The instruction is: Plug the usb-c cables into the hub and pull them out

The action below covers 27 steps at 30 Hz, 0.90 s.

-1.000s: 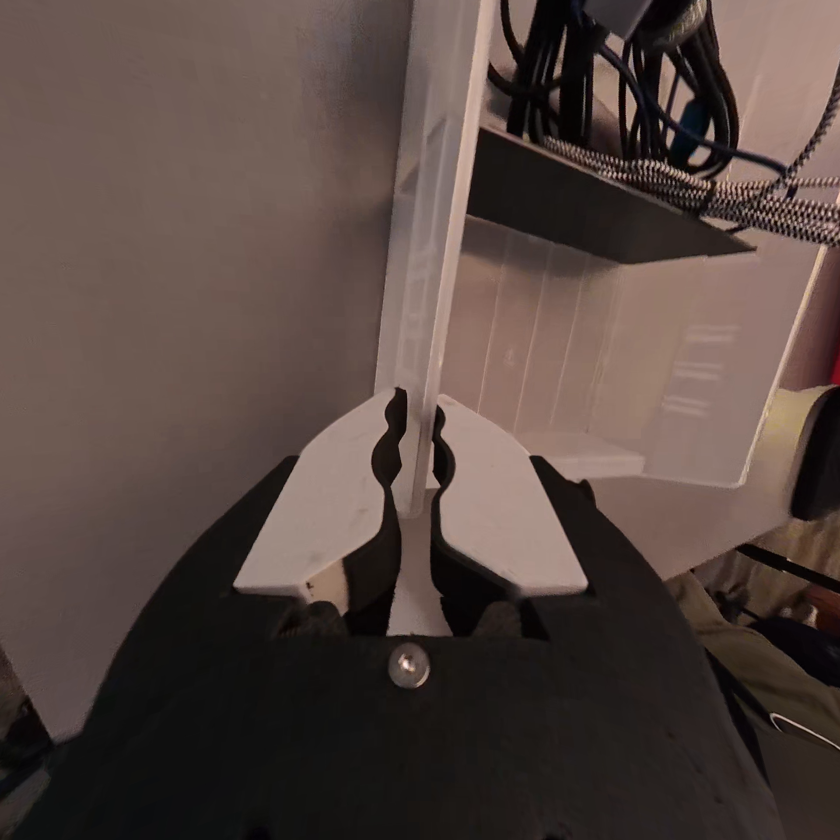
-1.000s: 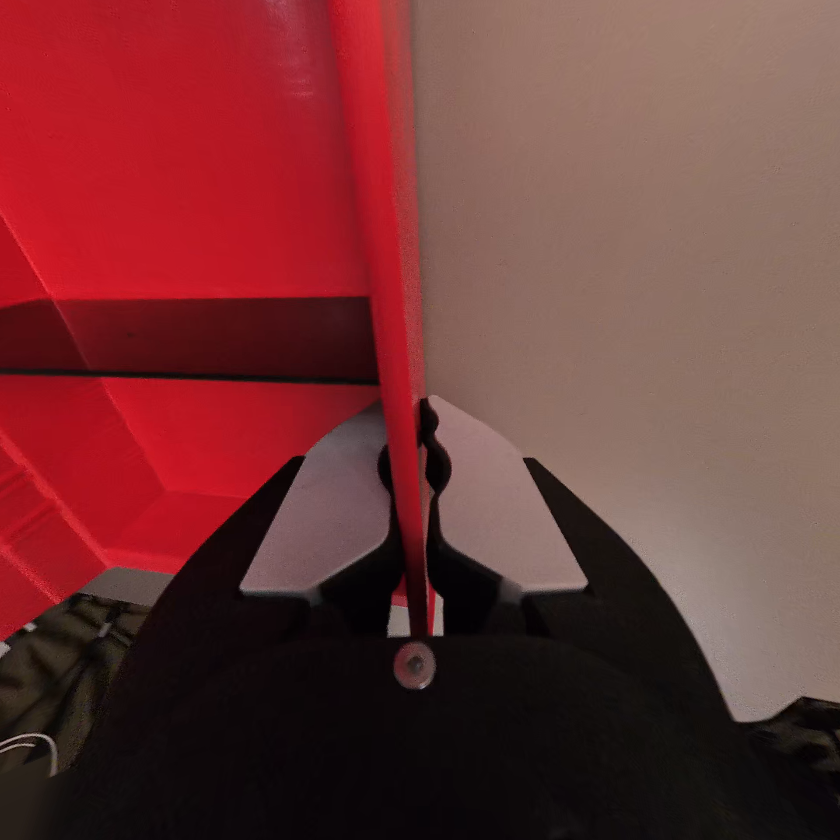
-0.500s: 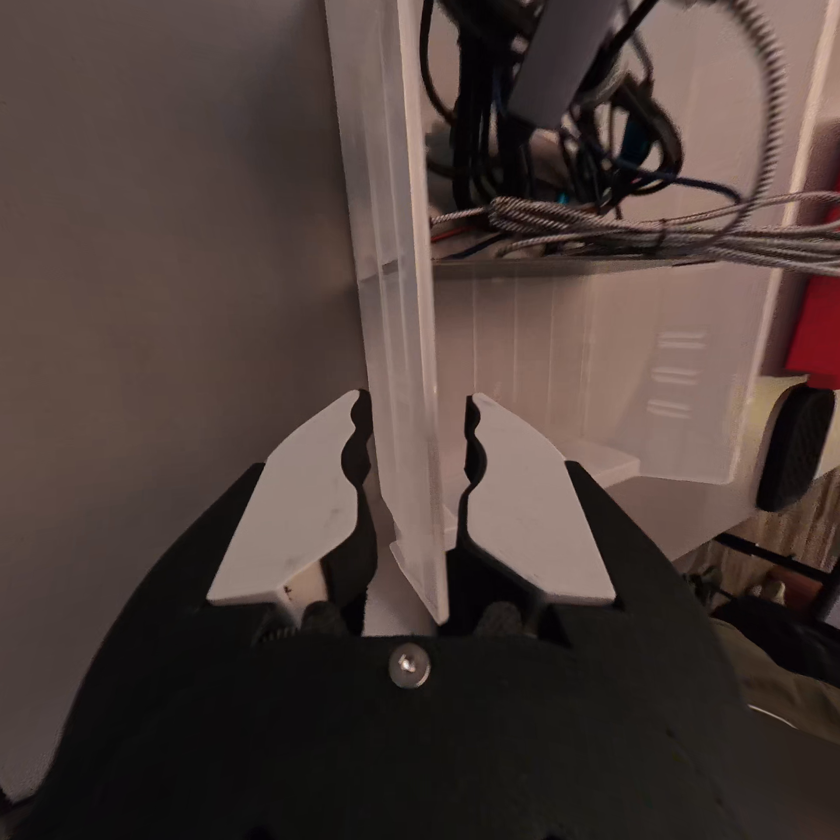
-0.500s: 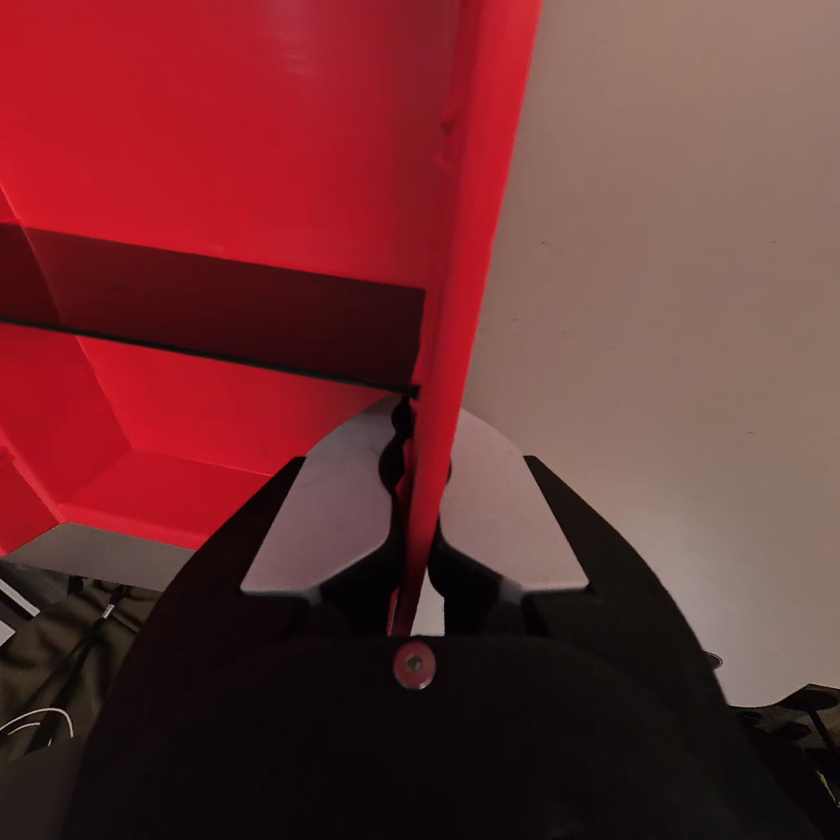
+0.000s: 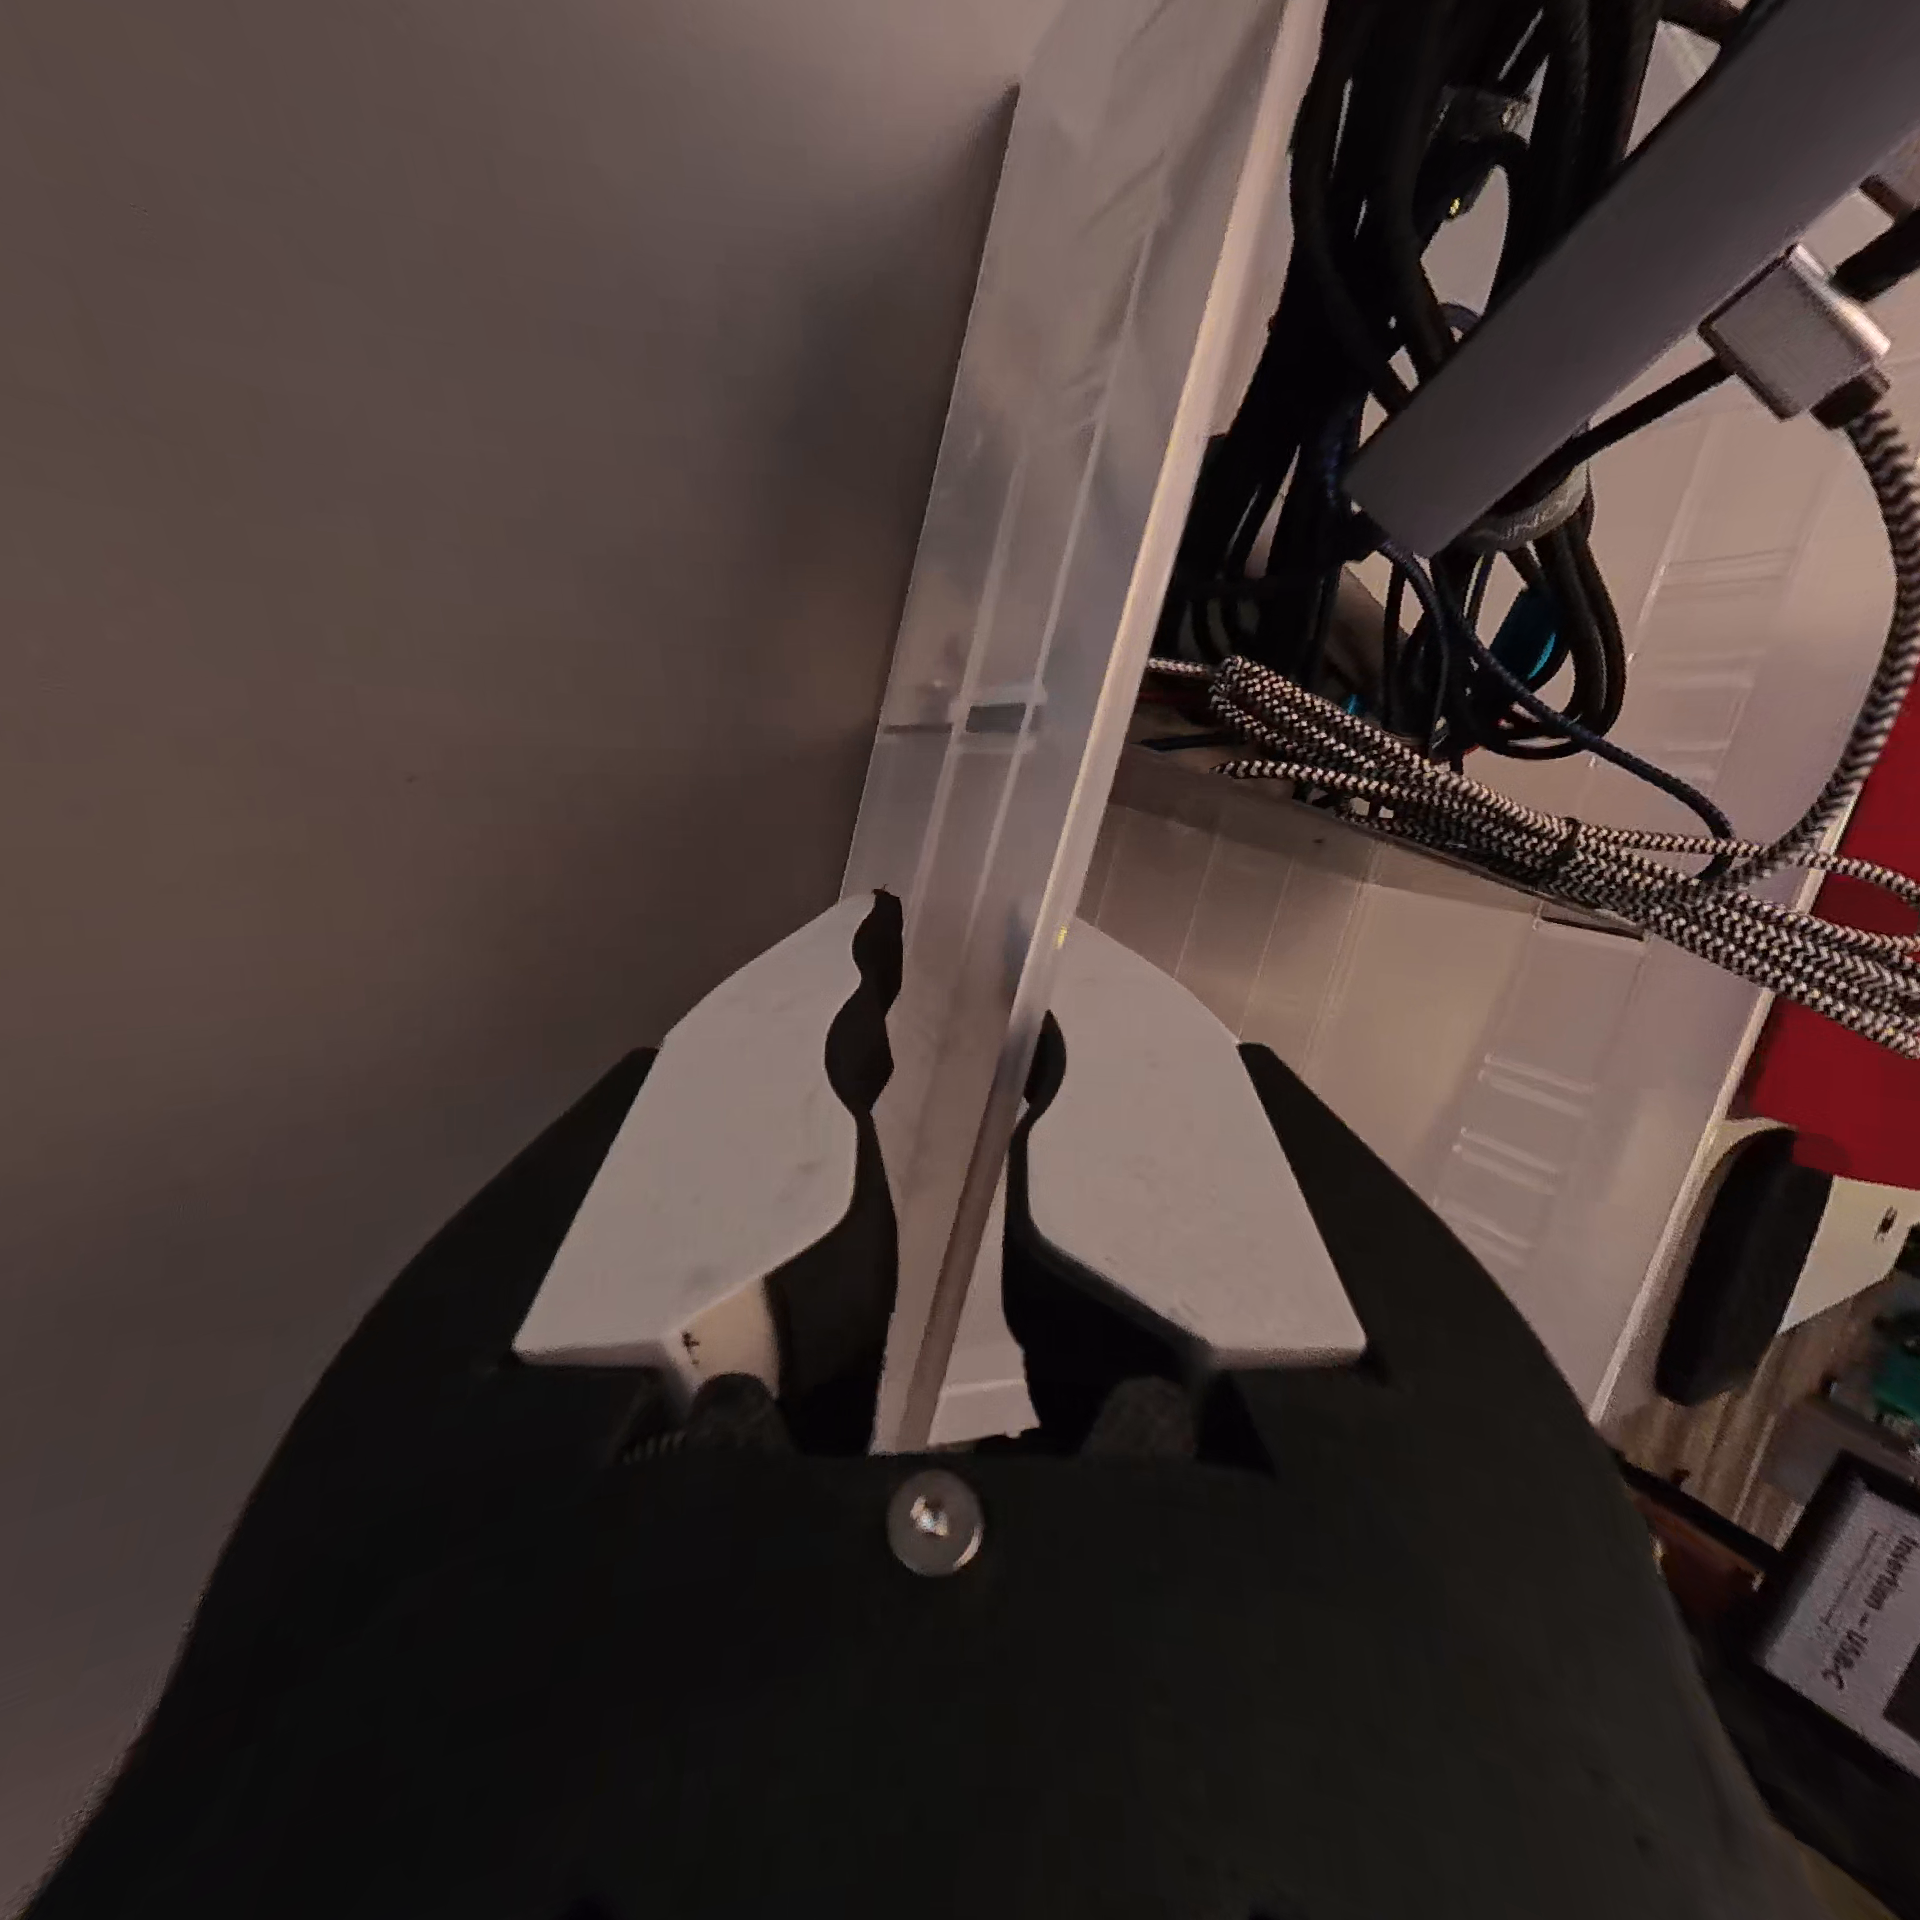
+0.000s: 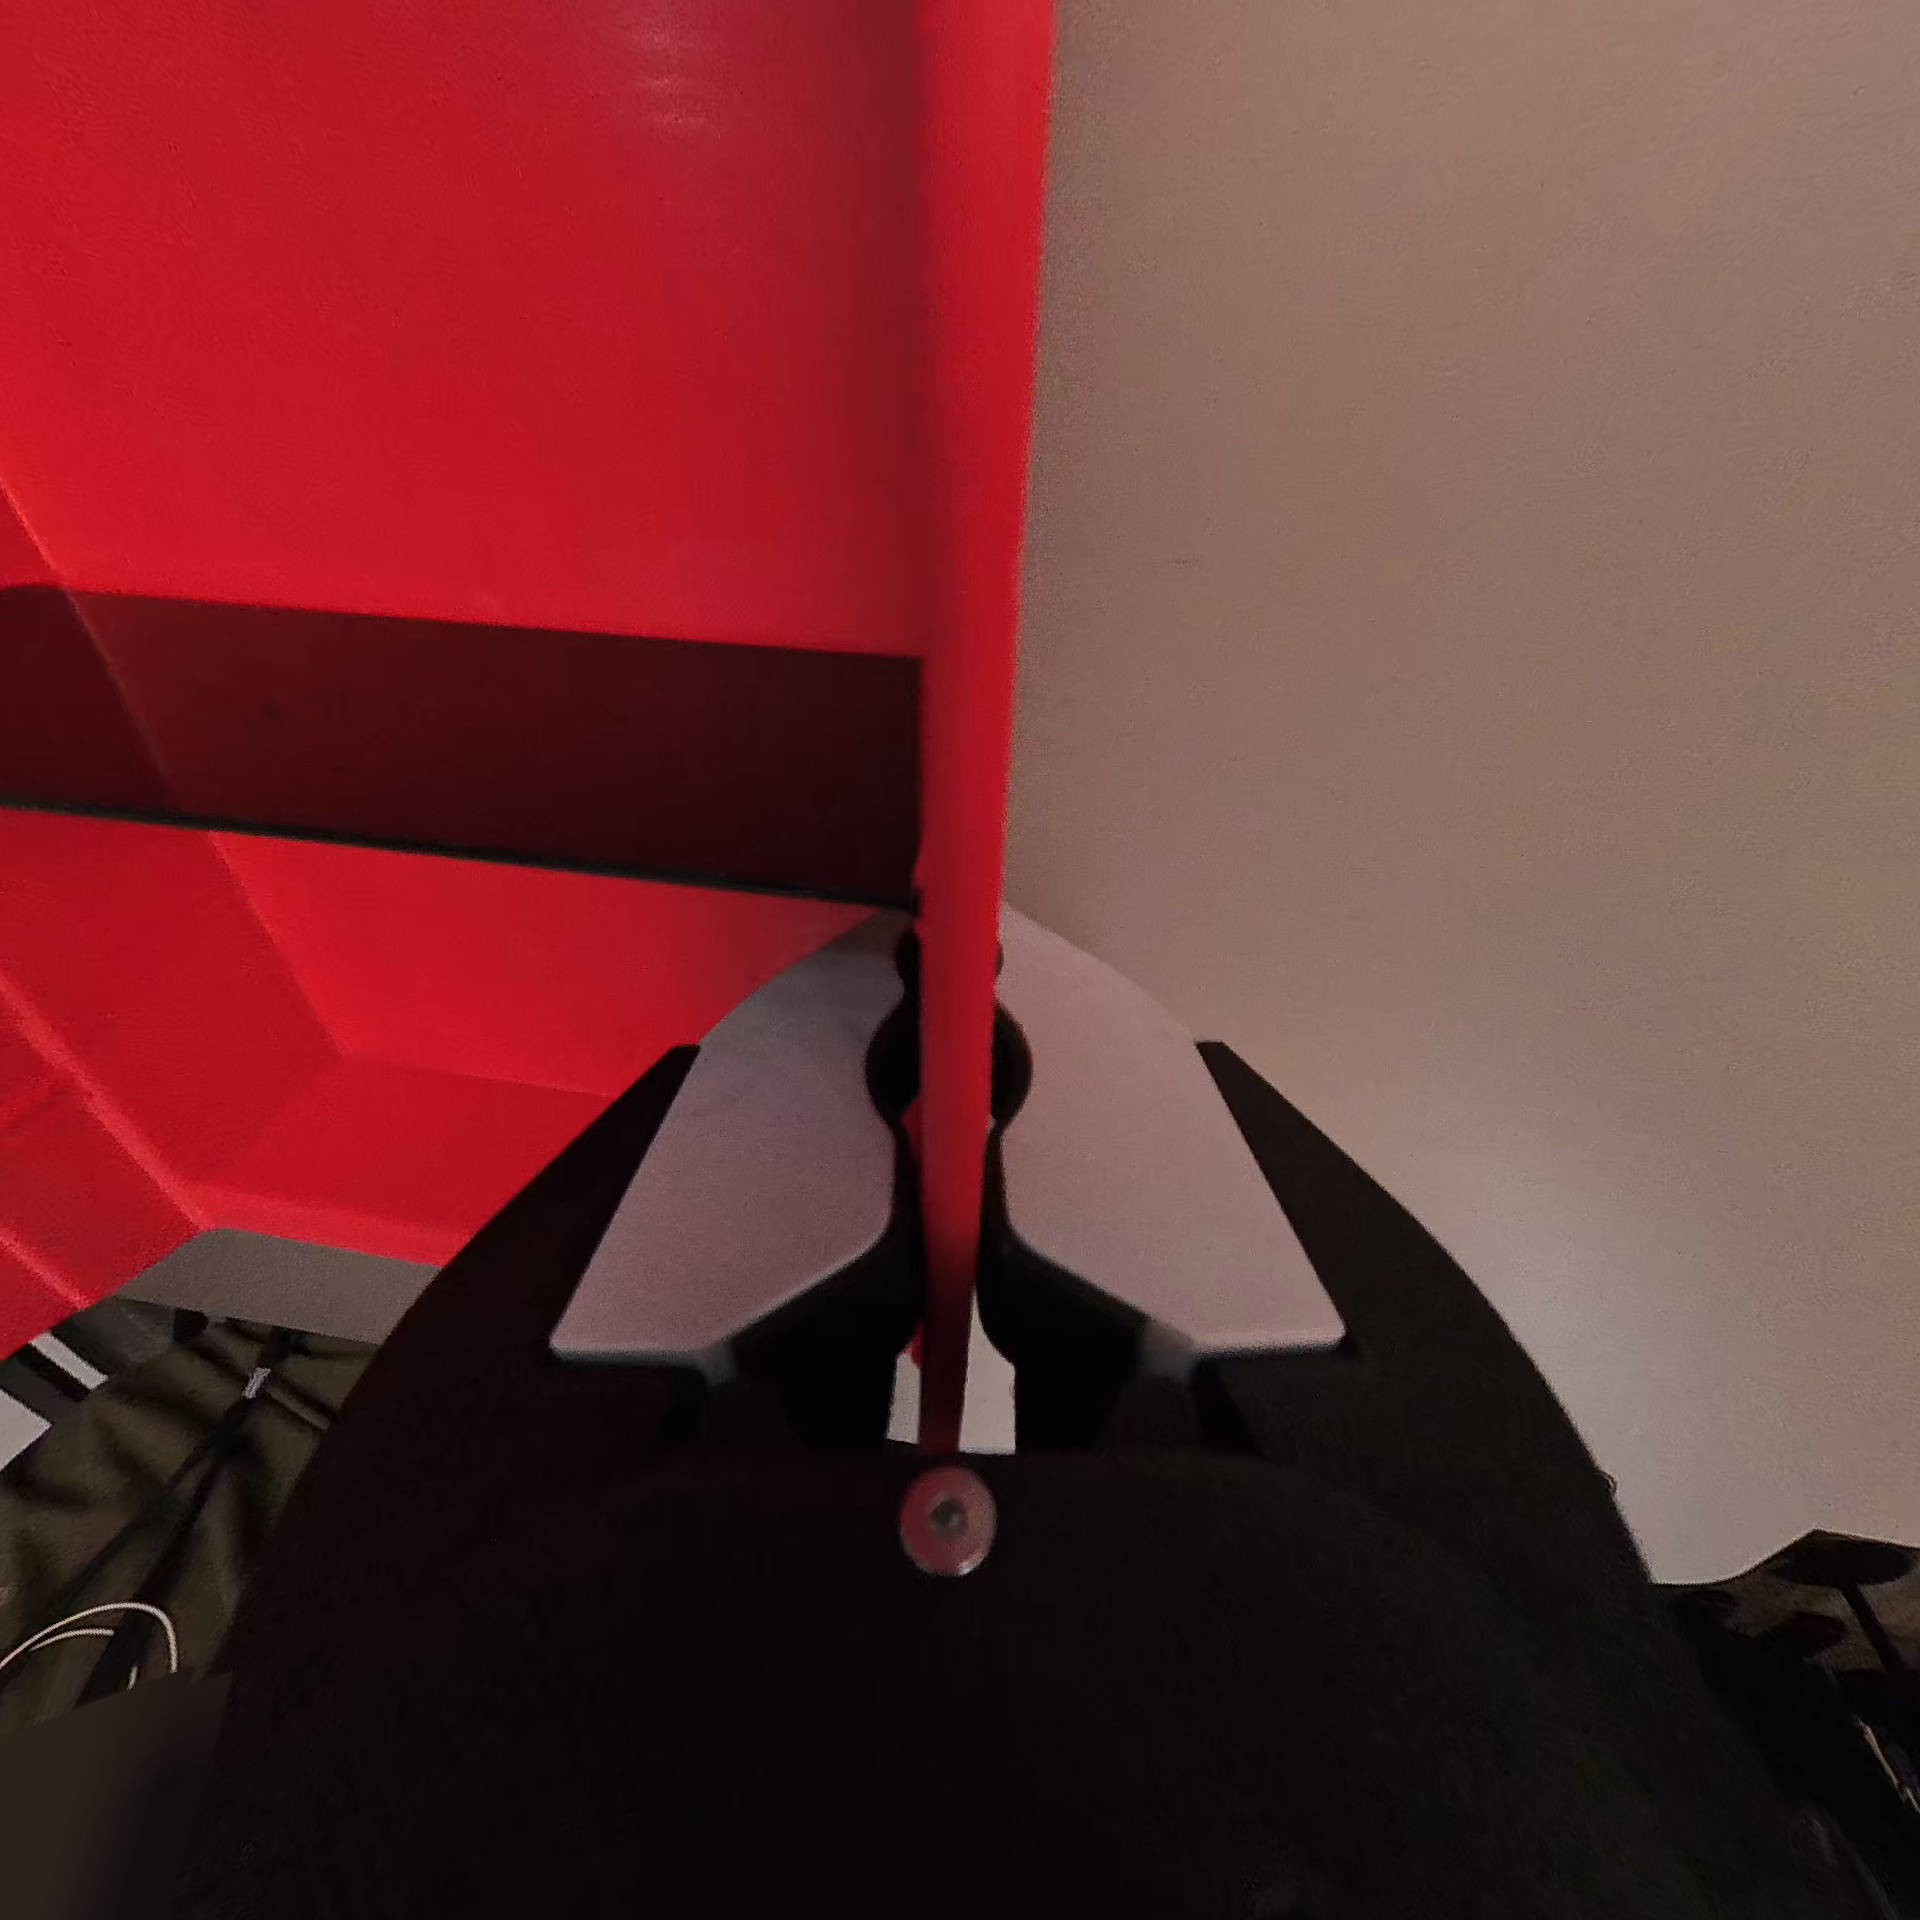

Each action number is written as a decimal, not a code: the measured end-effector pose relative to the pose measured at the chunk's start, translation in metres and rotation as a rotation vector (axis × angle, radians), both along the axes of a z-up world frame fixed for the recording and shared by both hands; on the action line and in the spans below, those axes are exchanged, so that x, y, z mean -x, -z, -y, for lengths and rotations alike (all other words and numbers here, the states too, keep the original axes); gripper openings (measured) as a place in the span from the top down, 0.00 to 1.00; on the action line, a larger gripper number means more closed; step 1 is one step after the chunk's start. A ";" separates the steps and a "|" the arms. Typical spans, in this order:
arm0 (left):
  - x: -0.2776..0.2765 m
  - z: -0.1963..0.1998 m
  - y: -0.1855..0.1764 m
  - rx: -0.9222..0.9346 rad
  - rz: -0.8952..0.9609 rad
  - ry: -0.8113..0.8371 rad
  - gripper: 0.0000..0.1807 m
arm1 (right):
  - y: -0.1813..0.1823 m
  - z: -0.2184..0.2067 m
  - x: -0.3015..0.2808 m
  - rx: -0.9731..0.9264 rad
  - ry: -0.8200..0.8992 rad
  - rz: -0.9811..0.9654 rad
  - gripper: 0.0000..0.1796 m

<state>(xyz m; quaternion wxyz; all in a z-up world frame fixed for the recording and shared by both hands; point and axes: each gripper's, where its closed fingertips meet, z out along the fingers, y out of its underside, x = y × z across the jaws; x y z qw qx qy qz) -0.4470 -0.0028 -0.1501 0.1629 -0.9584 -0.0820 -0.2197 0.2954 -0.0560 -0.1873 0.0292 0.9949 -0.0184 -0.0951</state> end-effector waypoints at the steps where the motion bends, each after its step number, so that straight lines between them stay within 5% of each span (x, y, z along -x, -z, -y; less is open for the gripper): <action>1: 0.003 0.000 0.000 -0.004 0.010 -0.018 0.89 | 0.000 0.001 -0.002 0.002 0.008 -0.002 0.97; 11: 0.032 0.006 -0.001 -0.008 0.042 -0.167 0.88 | 0.001 0.015 -0.033 -0.002 0.088 0.000 0.97; 27: 0.018 0.009 -0.002 -0.007 0.078 -0.094 0.86 | 0.001 0.006 -0.015 0.014 0.033 0.027 0.98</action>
